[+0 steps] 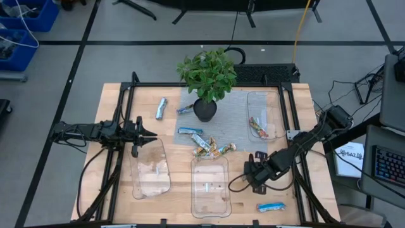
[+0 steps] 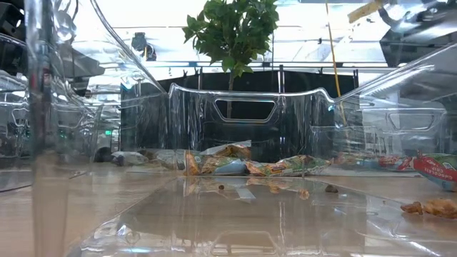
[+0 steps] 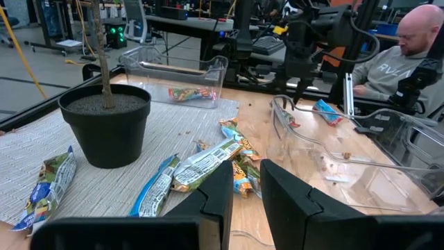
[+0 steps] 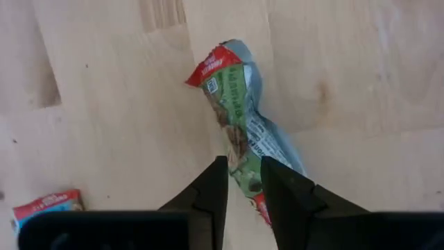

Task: Pick and place Granola Bars by type
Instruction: Put the top red granola bar into the right transparent bin

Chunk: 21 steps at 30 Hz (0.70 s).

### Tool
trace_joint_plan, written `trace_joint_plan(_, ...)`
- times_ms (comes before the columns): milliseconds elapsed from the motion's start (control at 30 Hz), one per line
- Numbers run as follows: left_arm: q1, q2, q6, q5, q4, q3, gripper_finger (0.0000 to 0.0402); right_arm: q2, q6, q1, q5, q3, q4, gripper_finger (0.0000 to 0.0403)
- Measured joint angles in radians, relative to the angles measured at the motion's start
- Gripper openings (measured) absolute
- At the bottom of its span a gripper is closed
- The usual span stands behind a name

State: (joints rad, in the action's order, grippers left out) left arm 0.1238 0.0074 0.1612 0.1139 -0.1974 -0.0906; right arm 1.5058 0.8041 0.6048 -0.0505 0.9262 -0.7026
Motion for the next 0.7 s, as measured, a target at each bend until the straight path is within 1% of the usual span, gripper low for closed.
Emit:
trace_joint_plan(100,0.000,0.000,0.000,0.000,0.000,0.000,0.0077,-0.031,0.013,0.028,-0.058,-0.015,0.022,0.0088)
trace_joint_plan(300,0.000,0.000,0.000,-0.001,0.009,0.000,0.0077,-0.031,0.030,0.018,-0.059,-0.060,0.052,0.0112)
trace_joint_plan(400,0.000,0.000,0.000,-0.001,0.015,0.000,0.0077,-0.031,0.039,-0.001,-0.055,-0.095,0.119,0.0120)
trace_joint_plan(533,0.000,0.000,0.000,-0.001,0.022,0.000,0.0077,-0.031,0.048,-0.034,-0.027,-0.150,0.203,0.0118)
trace_joint_plan(700,0.000,0.000,0.000,-0.002,0.022,0.000,0.0077,-0.031,0.047,-0.049,-0.022,-0.202,0.318,0.0109)
